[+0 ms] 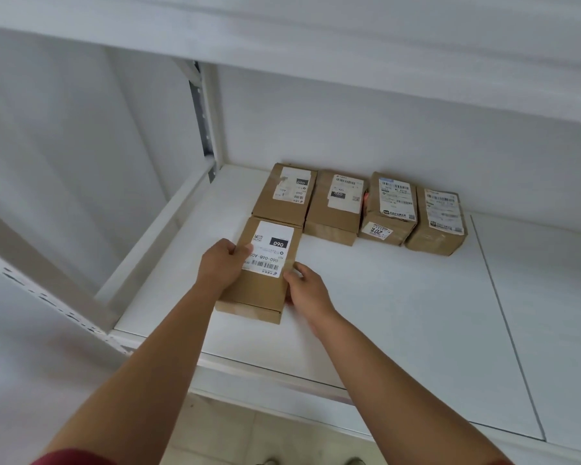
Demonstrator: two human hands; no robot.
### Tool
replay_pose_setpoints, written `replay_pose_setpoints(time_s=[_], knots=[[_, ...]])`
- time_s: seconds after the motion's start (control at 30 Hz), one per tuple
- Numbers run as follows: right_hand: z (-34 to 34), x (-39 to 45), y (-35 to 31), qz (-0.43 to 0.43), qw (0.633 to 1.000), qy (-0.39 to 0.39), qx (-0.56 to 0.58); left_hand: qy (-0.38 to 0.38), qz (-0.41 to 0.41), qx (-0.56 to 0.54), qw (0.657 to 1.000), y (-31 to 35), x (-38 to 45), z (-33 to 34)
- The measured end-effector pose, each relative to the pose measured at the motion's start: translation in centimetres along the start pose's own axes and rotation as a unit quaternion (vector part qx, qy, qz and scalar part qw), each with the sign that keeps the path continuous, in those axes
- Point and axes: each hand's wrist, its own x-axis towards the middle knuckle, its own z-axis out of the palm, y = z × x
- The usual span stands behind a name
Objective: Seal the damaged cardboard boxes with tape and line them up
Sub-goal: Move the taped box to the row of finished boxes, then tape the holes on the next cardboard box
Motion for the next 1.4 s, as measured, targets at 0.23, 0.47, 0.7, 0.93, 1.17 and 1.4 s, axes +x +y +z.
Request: replay_pose_setpoints(time_s=[0.23, 0.47, 0.7, 0.93, 1.17, 1.4], knots=[[-1.6, 0.0, -0.3, 0.031, 0.999, 0.011, -0.031, 0.090, 0.032, 0.127, 0.987, 3.3, -1.8, 0.8], [-11.4, -3.4, -0.5, -0.006, 0.995, 0.091, 0.028, 0.048, 0.205, 0.008, 0.977, 14.1, -8.5, 9.3], [-28.2, -10.9, 2.2, -0.065, 0.978, 0.189, 0.056, -0.101, 0.267, -0.077, 0.955, 24.2, -19.9, 22.7], [-48.0, -22.0, 8.1, -0.088, 0.944, 0.295, 0.118, -0.176, 0.269, -0.122, 0.939, 33.8, -34.2, 35.8], [-61.5, -27.2, 13.5, -0.060, 0.919, 0.370, 0.123, -0.248, 0.265, -0.118, 0.924, 40.6, -42.8, 45.4], [-71.5, -25.8, 18.6, 0.014, 0.903, 0.423, -0.066, -0.350, 0.210, -0.089, 0.908, 45.8, -44.7, 54.8]])
